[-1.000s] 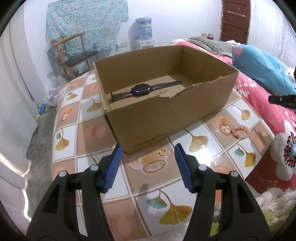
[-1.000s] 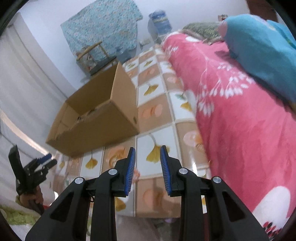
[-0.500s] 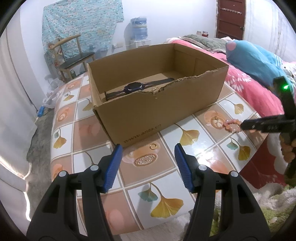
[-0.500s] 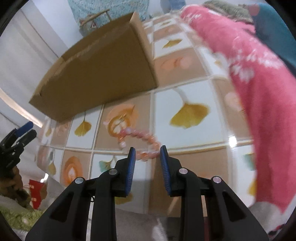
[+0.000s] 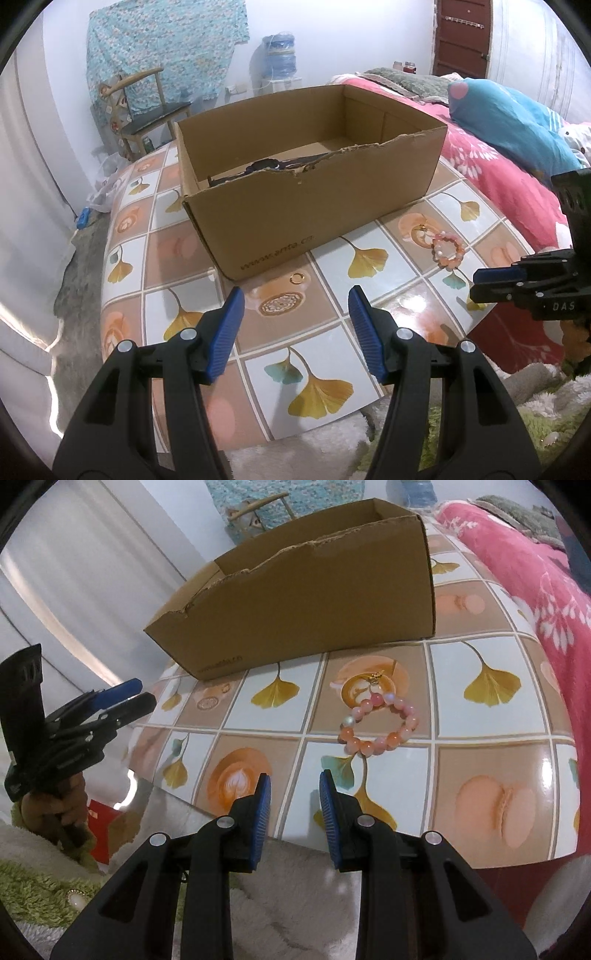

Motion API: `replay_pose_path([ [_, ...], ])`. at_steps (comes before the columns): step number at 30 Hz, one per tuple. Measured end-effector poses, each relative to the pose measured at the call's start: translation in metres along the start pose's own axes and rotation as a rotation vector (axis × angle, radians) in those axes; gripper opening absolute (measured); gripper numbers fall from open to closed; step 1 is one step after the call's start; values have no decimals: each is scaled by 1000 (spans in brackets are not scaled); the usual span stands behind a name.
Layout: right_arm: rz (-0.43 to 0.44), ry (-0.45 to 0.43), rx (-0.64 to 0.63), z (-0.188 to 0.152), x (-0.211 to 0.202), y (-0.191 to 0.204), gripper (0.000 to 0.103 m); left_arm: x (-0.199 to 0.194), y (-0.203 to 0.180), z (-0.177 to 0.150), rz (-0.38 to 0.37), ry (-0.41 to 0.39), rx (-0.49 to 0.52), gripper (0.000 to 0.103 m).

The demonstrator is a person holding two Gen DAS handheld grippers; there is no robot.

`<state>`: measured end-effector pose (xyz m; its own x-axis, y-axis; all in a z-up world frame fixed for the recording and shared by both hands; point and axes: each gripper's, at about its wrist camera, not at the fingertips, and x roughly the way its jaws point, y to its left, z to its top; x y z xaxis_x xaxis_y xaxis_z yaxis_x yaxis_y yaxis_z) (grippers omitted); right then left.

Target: Organize jewelry

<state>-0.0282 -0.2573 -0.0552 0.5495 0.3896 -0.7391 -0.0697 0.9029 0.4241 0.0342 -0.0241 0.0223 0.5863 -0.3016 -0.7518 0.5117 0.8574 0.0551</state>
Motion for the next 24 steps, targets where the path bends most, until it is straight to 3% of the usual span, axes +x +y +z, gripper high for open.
replay_pose_path([
  [11,35,-39,18,8,-4,0,28,2,-2,1,9,9,-1,56],
  [15,6,-47,10,7,-4,-1,43,6,-2,2,21,23,-4,56],
  [24,15,-124,59,2,-21,-24,43,10,-18,6,47,55,16,56],
])
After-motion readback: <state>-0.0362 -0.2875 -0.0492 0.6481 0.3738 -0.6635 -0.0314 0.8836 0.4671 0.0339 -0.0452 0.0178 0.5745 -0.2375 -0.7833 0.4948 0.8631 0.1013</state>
